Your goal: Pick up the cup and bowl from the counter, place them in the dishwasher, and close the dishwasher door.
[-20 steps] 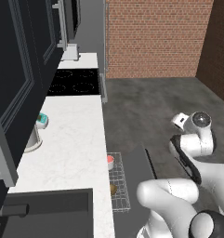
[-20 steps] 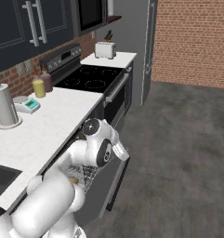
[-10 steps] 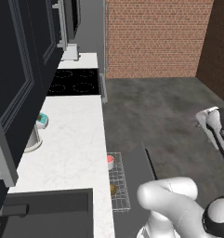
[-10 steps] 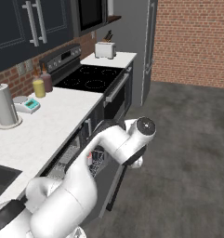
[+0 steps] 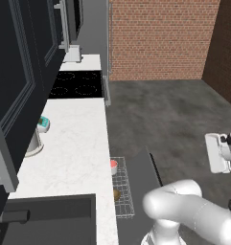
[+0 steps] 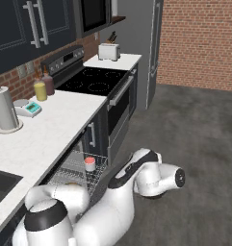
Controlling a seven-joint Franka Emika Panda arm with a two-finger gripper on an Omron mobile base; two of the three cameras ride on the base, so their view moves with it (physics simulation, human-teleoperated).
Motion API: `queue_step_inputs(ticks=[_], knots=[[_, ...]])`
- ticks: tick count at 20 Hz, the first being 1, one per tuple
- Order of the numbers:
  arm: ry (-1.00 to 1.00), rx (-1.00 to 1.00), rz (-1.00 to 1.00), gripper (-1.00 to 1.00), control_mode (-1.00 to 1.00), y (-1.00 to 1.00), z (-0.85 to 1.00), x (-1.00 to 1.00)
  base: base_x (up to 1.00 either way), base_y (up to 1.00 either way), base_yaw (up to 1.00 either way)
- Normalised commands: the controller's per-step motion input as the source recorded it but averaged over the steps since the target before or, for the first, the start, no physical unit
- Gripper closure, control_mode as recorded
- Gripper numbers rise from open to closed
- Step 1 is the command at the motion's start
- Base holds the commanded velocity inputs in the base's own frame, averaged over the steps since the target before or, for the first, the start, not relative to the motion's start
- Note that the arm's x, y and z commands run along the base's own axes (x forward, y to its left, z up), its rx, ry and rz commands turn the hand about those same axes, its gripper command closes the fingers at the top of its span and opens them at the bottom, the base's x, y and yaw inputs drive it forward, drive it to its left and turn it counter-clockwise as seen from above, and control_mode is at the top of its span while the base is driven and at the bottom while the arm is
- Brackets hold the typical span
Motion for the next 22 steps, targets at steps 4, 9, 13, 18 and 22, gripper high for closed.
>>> queue_step_inputs(ticks=[4,9,13,18,22], knots=[[0.0,0.29,0.09,-1.0,-1.0,-0.08,-0.68,0.46,0.0,0.0,0.0],[0.0,0.25,0.17,-1.0,-1.0,-0.28,-0.73,0.33,0.0,0.0,0.0],[0.0,0.23,0.19,-1.0,-1.0,-0.34,-0.71,0.2,0.0,0.0,0.0],[-0.09,0.06,0.19,-1.0,-1.0,-0.16,-0.51,0.26,0.0,0.0,0.0],[-0.04,0.0,0.16,-1.0,-1.0,0.0,-0.6,0.42,0.0,0.0,0.0]])
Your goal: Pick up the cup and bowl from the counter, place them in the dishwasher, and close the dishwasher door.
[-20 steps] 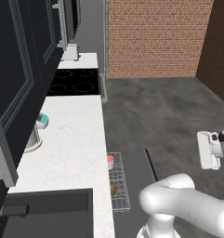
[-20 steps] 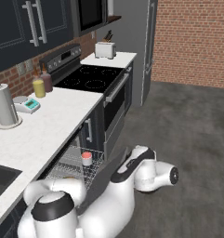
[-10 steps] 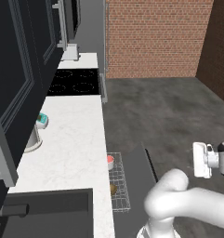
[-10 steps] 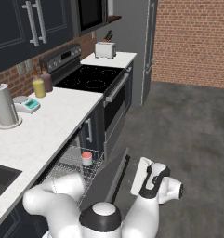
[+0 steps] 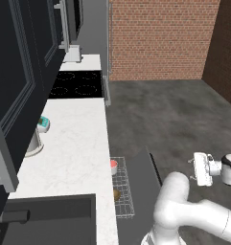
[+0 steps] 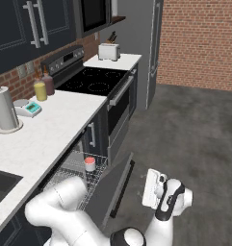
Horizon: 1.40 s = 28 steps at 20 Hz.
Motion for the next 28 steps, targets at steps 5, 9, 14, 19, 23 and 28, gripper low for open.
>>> queue_step_inputs(ticks=[5,9,14,19,23,28], knots=[[0.0,0.0,0.14,-1.0,-1.0,-0.02,-0.72,0.54,0.0,0.0,0.0],[-0.21,0.03,0.19,-1.0,-1.0,-0.02,-0.71,0.2,0.0,0.0,0.0],[-0.17,0.12,0.18,-1.0,-1.0,0.0,-0.67,0.22,0.0,0.0,0.0],[-0.16,0.21,0.15,-1.0,-1.0,0.0,-0.61,0.3,0.0,0.0,0.0],[-0.06,0.29,0.12,-1.0,-1.0,0.0,-0.57,0.4,0.0,0.0,0.0],[0.0,0.31,0.09,-1.0,-1.0,-0.15,-0.82,0.47,0.0,0.0,0.0]])
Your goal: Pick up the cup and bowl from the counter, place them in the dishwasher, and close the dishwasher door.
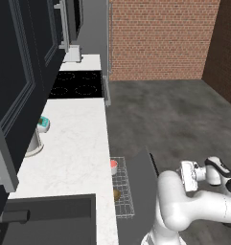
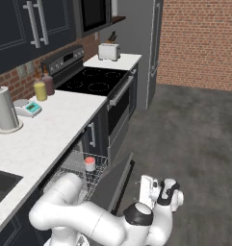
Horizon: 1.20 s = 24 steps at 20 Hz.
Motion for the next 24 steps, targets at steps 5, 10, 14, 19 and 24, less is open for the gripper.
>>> queue_step_inputs(ticks=[5,10,14,19,24], knots=[[0.0,0.24,0.1,-1.0,-1.0,-0.06,-0.8,0.58,0.0,0.0,0.0],[0.0,0.21,0.13,-1.0,-1.0,-0.06,-0.93,0.45,0.0,0.0,0.0],[0.0,0.19,0.15,-1.0,-1.0,-0.13,-1.0,0.33,0.0,0.0,0.0],[0.0,0.21,0.15,-1.0,-1.0,-0.25,-1.0,0.26,0.0,0.0,0.0],[0.0,0.19,0.1,-1.0,-1.0,-0.51,-0.9,0.24,0.0,0.0,0.0]])
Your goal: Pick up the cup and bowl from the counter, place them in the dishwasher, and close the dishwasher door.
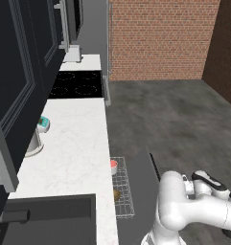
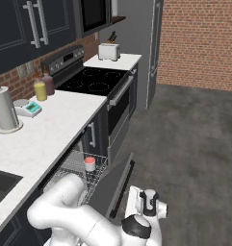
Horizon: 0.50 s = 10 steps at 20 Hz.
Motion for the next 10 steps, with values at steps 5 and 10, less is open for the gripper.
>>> queue_step_inputs(ticks=[5,10], knots=[[0.0,0.15,0.06,-1.0,-1.0,-0.46,-0.62,0.27,0.0,0.0,0.0],[0.0,0.19,0.08,-1.0,-1.0,-0.04,-0.71,0.51,0.0,0.0,0.0]])
